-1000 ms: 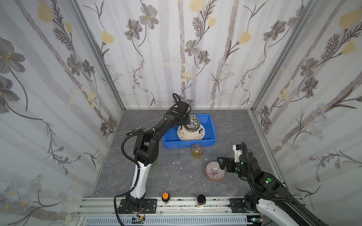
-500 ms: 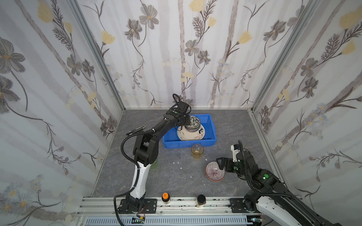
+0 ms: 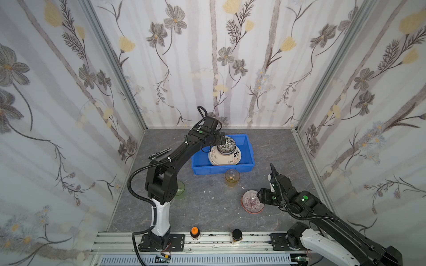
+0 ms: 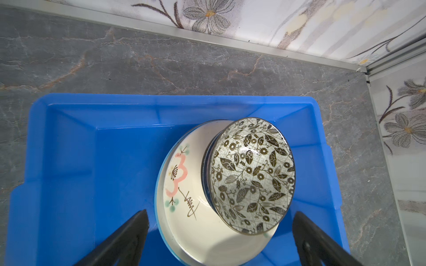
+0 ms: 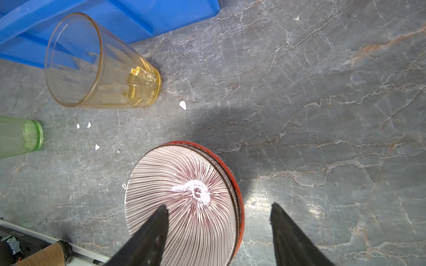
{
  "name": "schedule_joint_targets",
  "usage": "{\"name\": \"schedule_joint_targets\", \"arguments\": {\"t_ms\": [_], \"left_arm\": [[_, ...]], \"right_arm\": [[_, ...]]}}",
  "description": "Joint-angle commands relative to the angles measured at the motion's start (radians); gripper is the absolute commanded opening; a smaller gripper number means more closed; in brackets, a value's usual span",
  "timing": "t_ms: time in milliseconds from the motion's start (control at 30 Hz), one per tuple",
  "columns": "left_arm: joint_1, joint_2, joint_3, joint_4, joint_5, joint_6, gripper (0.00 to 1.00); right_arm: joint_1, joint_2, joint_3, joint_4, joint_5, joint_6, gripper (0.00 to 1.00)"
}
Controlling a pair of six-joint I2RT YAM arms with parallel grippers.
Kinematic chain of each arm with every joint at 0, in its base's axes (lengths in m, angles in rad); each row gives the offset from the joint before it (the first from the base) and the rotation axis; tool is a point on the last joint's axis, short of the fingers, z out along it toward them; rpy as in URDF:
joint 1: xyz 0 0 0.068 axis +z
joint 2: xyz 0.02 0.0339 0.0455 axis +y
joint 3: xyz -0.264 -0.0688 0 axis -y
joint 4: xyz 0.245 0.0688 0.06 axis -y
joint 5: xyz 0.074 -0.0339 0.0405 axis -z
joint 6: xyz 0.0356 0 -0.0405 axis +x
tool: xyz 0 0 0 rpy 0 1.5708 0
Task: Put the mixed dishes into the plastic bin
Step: 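Open the left gripper and release the leaf-pattern bowl on the stack, then grip the pink-striped bowl rim with the right gripper while the left withdraws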
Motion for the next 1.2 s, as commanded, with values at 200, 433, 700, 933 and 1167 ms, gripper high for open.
{"name": "schedule_joint_targets", "arguments": {"t_ms": [200, 433, 700, 933, 1167], "left_arm": [[-0.026, -0.058, -0.042, 0.011, 0.035, -0.010, 1.00], [-0.035, -0.068, -0.048, 0.010, 0.041, -0.013, 1.00], [-0.046, -0.075, -0.061, 0.010, 0.042, -0.015, 1.00], [-0.047, -0.080, -0.083, 0.012, 0.034, -0.017, 1.00], [-0.052, -0.088, -0.101, 0.012, 0.033, -0.024, 1.00]], "right_arm": [[0.022, 0.033, 0.000, -0.009, 0.000, 0.020, 0.44], [0.033, 0.059, -0.011, 0.000, 0.013, 0.026, 0.35], [0.042, 0.083, -0.012, 0.012, 0.017, 0.029, 0.26], [0.046, 0.107, -0.008, 0.017, 0.018, 0.021, 0.21], [0.047, 0.126, -0.003, 0.022, 0.020, 0.015, 0.18]]}}
